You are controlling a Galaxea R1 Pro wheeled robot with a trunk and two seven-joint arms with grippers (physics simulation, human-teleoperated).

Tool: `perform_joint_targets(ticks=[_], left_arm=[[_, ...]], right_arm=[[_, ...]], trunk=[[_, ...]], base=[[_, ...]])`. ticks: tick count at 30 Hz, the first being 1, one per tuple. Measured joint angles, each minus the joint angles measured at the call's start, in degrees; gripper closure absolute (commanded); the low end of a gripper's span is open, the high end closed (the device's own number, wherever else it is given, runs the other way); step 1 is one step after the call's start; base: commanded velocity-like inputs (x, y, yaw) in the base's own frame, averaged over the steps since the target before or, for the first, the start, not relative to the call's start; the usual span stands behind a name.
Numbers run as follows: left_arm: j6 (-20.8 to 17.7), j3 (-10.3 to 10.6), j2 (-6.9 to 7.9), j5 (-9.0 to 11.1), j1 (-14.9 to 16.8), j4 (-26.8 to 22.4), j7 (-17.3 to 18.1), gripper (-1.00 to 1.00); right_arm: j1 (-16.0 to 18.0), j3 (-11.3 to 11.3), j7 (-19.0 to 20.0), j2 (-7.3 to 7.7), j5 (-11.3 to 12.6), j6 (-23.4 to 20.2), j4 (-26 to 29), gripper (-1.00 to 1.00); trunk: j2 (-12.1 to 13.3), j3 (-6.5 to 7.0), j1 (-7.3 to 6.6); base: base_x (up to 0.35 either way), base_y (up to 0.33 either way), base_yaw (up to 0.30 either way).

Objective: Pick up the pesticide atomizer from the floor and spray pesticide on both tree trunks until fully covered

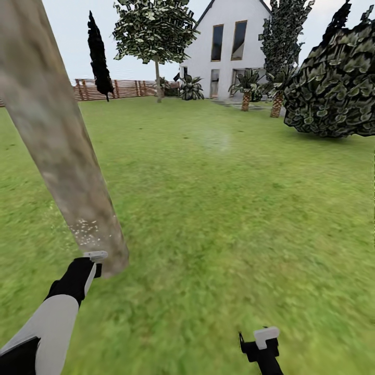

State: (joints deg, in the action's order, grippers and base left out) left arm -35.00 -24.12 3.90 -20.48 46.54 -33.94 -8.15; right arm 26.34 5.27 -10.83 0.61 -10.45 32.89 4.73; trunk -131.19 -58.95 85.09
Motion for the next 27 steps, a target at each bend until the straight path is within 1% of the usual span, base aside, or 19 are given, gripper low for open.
perform_joint_targets(ticks=[6, 12, 19, 27], left_arm=[[0.0, 0.0, 0.07, 0.0, 0.0, -0.1, 0.0, 1.0], [0.0, 0.0, 0.09, -0.1, 0.0, -0.1, 0.0, 1.0], [0.1, 0.0, 0.06, 0.0, 0.0, -0.1, -0.1, 1.0], [0.1, 0.0, 0.08, -0.1, 0.0, -0.1, -0.2, 1.0]], right_arm=[[0.0, 0.0, 0.0, 0.0, 0.0, 0.0, 0.0, -1.0], [0.0, 0.0, 0.0, -0.01, 0.0, 0.0, 0.0, -1.0], [0.0, 0.0, 0.0, -0.08, 0.0, 0.0, 0.0, -1.0], [0.0, 0.0, 0.0, 0.02, 0.0, 0.0, 0.0, -1.0]], trunk=[[0.0, 0.0, 0.0], [0.0, 0.0, 0.0], [0.0, 0.0, -0.02], [0.0, 0.0, -0.02]], base=[[0.0, -0.273, 0.027], [0.012, -0.273, 0.234], [0.14, -0.267, 0.244], [0.167, -0.259, 0.024]])
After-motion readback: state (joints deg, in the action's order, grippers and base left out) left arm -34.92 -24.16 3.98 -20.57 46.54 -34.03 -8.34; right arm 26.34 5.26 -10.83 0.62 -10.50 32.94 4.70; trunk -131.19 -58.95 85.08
